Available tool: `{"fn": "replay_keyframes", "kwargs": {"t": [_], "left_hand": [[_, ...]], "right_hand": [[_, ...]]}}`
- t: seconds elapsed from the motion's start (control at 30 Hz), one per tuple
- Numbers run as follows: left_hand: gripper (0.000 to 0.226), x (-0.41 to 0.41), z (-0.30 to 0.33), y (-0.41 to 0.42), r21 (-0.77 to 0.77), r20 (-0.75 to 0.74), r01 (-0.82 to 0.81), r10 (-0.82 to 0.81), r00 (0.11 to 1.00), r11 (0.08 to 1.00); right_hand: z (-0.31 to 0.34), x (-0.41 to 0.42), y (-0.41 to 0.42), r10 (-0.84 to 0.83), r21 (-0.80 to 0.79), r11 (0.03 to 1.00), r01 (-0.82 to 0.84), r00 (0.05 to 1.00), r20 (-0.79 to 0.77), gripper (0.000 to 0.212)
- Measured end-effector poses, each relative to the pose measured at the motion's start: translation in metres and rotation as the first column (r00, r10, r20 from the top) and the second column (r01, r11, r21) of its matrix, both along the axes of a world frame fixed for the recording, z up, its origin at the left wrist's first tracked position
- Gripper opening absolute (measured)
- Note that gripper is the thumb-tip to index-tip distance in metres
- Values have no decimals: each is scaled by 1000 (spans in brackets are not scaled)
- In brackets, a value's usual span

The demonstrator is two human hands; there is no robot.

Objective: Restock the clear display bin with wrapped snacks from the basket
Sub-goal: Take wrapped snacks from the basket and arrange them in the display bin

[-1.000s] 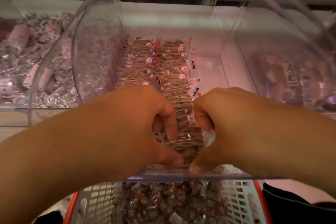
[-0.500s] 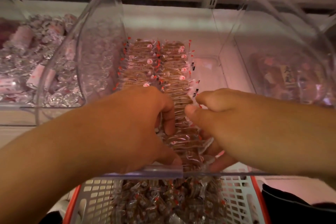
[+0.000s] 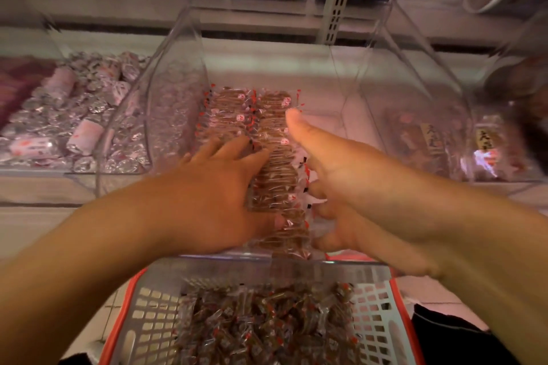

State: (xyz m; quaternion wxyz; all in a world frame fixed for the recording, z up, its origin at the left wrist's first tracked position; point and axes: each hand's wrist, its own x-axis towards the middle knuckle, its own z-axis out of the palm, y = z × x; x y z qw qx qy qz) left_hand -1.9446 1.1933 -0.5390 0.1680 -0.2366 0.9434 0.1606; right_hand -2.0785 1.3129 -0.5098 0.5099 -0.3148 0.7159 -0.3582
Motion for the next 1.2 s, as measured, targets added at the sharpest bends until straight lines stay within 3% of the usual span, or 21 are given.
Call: {"fn": "replay_keyframes", "kwargs": {"t": [0.1,0.17,0.2,0.27,0.33,0.43,0.5,0.57,0.63,0.67,0.73,0.77,0.83,0.87,0.93,0.97,1.0,1.03,1.1,1.2], "left_hand": [[110,-3,-2,-2,-22,135,-2,5,991,1000],[106,-5,-4,-4,-6,117,-7,8,993,1000],[103,-6,-6,-6,-1,92,1,-1,996,1000],[95,-8,-9,-8,-3,33,14,-13,999,1000],[80,-11,-10,-7,9,-57,5,-4,998,1000],[50,-11,-3,0,33,-169,-42,47,984,999],[38,-9,4,7,15,-274,-139,138,952,990],[26,-3,13,17,-29,-508,-271,219,833,962],[26,12,22,30,-59,-769,-354,183,613,933],[29,23,24,38,-111,-856,-339,83,511,934],[30,50,20,51,-320,-884,-209,-212,417,924],[28,63,12,59,-436,-843,-122,-357,403,892],[24,82,-17,72,-551,-733,54,-514,445,833],[22,86,-36,78,-548,-670,126,-524,526,827],[20,88,-80,90,-420,-412,225,-405,816,879],[23,90,-105,93,-313,-230,201,-280,932,928],[27,96,-134,95,-197,-50,145,-158,986,970],[33,104,-162,99,-77,109,77,-69,992,994],[49,124,-213,111,73,298,-69,45,954,995],[54,146,-273,142,207,451,-283,165,877,937]], "right_hand": [[5,9,7,57,-13,998,-55,973,224,64],[0,12,6,6,27,1000,-15,953,304,59],[2,14,5,-23,42,999,12,962,271,54],[0,15,2,-109,39,993,108,993,39,51],[-2,13,-3,-187,-13,982,186,976,-117,63],[-7,13,-9,-224,-88,973,211,958,-179,71],[-6,15,-10,-271,-150,959,241,935,-229,64],[-1,19,-8,-392,-377,898,229,807,-442,37],[5,28,11,-564,-674,739,13,560,-608,29],[3,35,25,-625,-749,649,-133,469,-625,34],[-11,57,56,-627,-764,542,-350,436,-645,40],[-26,69,71,-576,-733,540,-414,454,-680,39],[-67,87,93,-366,-579,643,-501,463,-807,32],[-91,92,100,-184,-412,724,-554,420,-888,26],[-140,97,109,316,67,816,-574,346,-883,15],[-167,95,114,529,281,779,-560,349,-773,21],[-197,92,123,675,435,713,-549,374,-636,39],[-228,89,134,745,529,666,-526,426,-513,63],[-279,85,158,727,613,667,-423,549,-412,104],[-329,87,184,586,675,688,-266,752,-300,125]]}}
